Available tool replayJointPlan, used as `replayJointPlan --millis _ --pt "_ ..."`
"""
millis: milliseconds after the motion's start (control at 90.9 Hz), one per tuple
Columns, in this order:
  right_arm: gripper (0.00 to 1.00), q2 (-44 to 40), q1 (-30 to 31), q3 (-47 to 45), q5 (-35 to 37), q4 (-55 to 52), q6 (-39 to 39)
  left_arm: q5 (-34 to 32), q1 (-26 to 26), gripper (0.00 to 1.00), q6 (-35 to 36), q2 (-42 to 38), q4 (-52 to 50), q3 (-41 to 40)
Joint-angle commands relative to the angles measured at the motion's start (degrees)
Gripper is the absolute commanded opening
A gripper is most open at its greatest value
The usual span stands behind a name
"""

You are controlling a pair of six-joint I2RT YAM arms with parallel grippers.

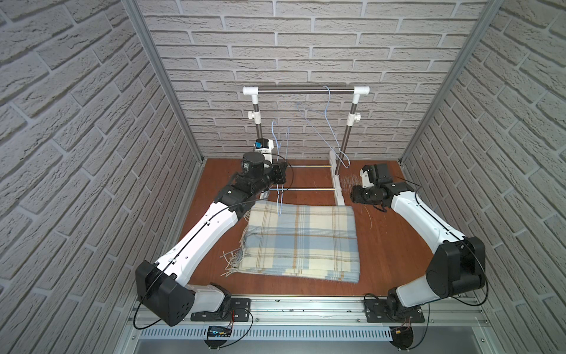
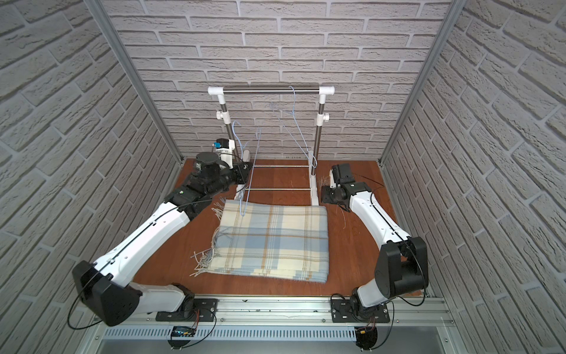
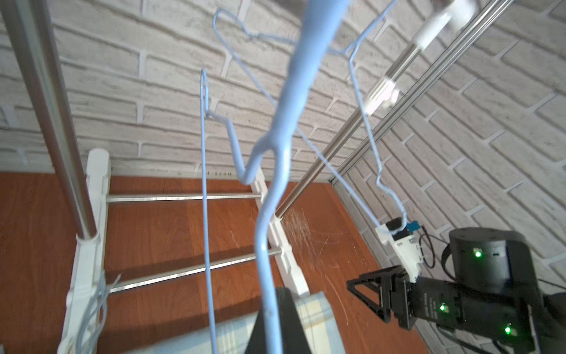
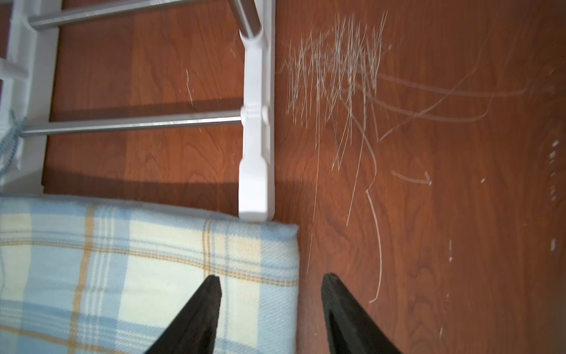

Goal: Hang the scarf on the hanger
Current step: Pick up the hanger from the clothesline.

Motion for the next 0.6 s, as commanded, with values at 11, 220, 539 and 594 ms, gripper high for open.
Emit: replayJointPlan --millis 11,220,539,594 --pt "0.59 1.90 -0.20 -3.50 -4.63 -6.60 4.56 -7.44 -3.81 0.00 -4.39 -2.95 8.52 -8.93" --pt "0.59 0.50 -0.20 -12.24 -7.10 -3.57 9.20 -15.59 -10.02 0.00 -7.42 -6.02 16.87 -20.23" --pt "0.57 -0.10 0.54 -19.02 -8.36 2.58 11.48 -19.37 -14.57 0.00 -12.00 -7.19 28.98 -34.15" --pt "0.54 0.06 0.73 -19.11 -8.42 3.02 11.36 -19.76 -14.95 0.00 -12.54 -6.96 30.56 -36.33"
